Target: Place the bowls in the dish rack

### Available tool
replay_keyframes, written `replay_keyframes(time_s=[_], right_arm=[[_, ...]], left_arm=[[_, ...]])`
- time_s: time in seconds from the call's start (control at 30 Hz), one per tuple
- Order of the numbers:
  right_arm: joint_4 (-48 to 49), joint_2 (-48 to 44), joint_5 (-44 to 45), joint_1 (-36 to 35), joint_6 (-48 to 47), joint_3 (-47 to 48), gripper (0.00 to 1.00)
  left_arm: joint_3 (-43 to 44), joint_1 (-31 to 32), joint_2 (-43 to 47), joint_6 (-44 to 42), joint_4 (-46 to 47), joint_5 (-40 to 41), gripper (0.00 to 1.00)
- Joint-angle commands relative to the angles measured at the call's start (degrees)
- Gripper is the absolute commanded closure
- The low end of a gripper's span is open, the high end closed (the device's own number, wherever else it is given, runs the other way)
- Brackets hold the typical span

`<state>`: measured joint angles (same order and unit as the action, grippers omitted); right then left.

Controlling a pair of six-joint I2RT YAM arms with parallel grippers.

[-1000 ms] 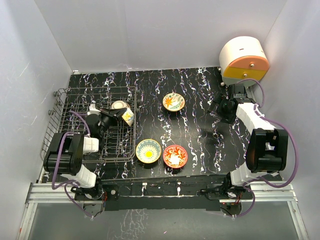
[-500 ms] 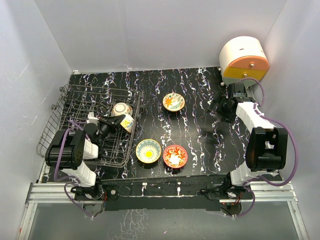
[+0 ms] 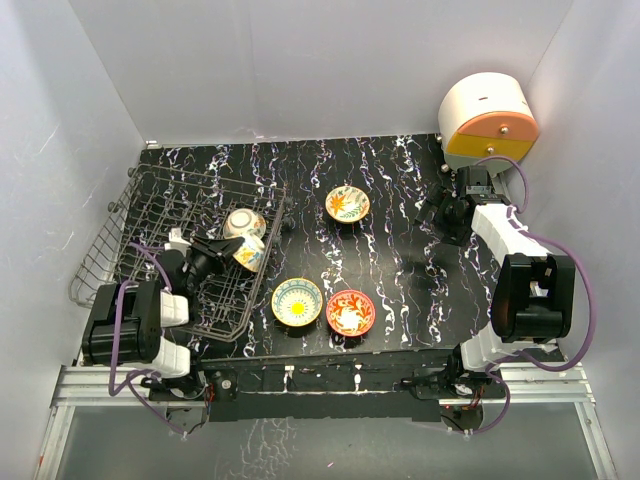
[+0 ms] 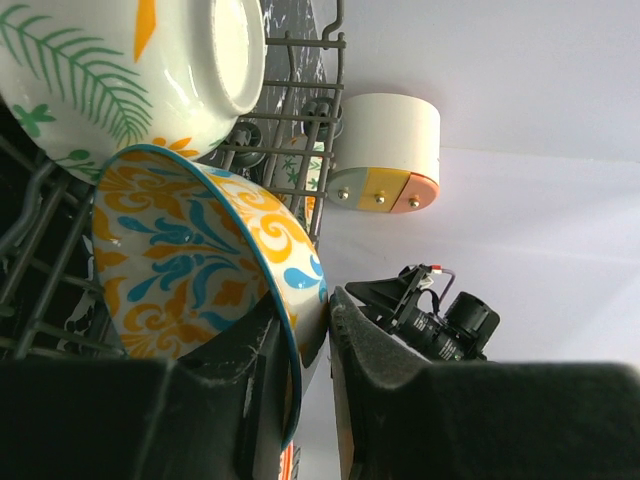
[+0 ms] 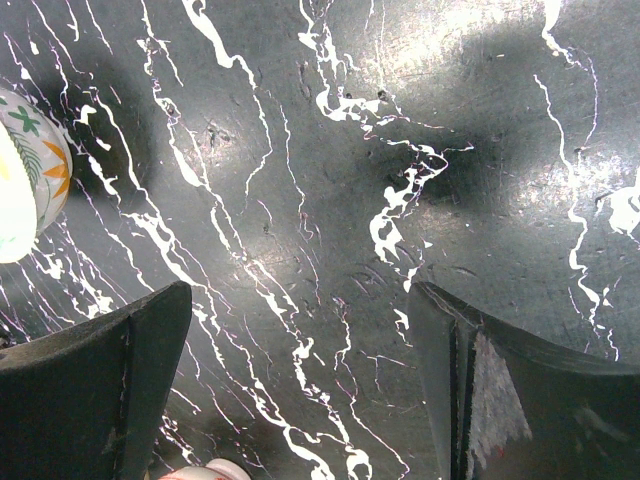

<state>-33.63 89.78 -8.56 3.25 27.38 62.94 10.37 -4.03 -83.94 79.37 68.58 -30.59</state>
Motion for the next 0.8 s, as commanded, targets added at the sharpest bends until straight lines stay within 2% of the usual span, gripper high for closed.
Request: replay_keyframes(time_s=[0.0,0.3,0.47,0.77], right_arm=[[2.38,-0.18,0.05,0.27,-0.25,0.52,0.08],[2.6,-0.04,-0.57,0.27,-0.21,0.39,0.08],[2.88,-0.29,-0.87,0.27,-0.13,-0.07,0.08],[2.79,-0.19,-1.19,0.26,-0.22,0.06,0.08]], left_arm=[[-2.55,-1.73,0.03,-5.81,-8.77,0.68,0.81],[-2.71,-3.35,4.17,-11.62,-17.91,-0.07,0.76],[-1.91,-4.93,8.21,-15.96,-26.32,-0.18,0.62],[2.62,-6.19,9.75,-24.85,-41.87,1.23,0.53]])
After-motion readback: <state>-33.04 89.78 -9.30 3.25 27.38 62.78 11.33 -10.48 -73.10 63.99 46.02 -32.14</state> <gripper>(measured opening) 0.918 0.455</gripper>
